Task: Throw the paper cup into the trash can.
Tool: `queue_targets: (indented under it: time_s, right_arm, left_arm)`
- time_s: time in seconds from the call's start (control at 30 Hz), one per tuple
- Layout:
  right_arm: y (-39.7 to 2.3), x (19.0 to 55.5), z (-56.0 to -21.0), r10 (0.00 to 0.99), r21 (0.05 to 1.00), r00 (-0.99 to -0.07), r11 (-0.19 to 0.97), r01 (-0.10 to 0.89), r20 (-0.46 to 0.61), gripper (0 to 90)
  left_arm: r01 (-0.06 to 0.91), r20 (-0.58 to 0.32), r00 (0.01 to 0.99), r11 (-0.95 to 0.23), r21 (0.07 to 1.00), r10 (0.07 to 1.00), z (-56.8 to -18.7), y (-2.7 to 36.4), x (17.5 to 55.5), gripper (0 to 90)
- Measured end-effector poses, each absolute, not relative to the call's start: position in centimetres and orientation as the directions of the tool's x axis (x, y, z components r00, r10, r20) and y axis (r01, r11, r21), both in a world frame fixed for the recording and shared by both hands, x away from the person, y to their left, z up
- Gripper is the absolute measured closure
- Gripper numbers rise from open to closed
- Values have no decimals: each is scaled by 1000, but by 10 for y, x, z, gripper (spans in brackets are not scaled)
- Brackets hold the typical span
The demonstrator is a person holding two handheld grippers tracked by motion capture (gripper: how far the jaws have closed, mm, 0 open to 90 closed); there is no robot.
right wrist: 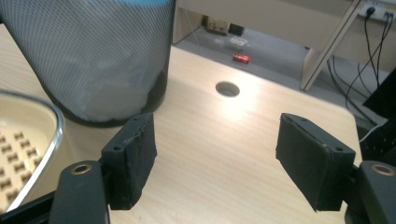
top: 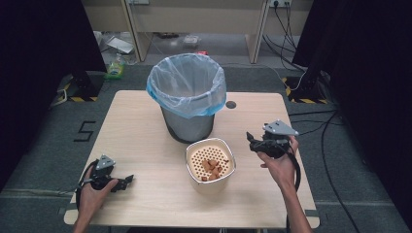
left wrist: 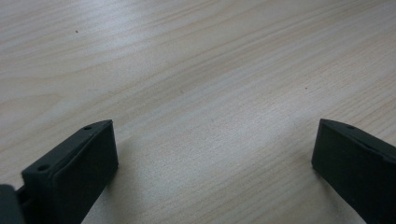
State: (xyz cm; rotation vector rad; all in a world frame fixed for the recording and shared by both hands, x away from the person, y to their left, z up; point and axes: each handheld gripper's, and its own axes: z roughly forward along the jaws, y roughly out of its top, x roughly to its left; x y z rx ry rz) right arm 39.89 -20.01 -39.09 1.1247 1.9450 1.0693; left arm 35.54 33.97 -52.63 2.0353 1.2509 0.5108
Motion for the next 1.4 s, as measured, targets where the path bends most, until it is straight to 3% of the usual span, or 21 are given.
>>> queue_targets:
  time_s: [0.43,0.9,1.23,1.4]
  right_arm:
    - [-215,381,-432,905,848,-416,286,447,-87,293]
    - [-222,361,-486,905,735,-424,319,598,-48,272]
    - [-213,349,-504,886,695,-462,361,621,-48,267]
    - [-214,345,-514,889,719,-459,324,615,-9,232]
  left_arm:
    - [619,-23,459,-301,725,888,-526,340,355,0]
    - [619,-22,458,-301,725,888,-526,340,355,0]
    - [619,-22,459,-302,725,888,-526,340,355,0]
    - [619,-22,459,-302,725,888,-526,340,355,0]
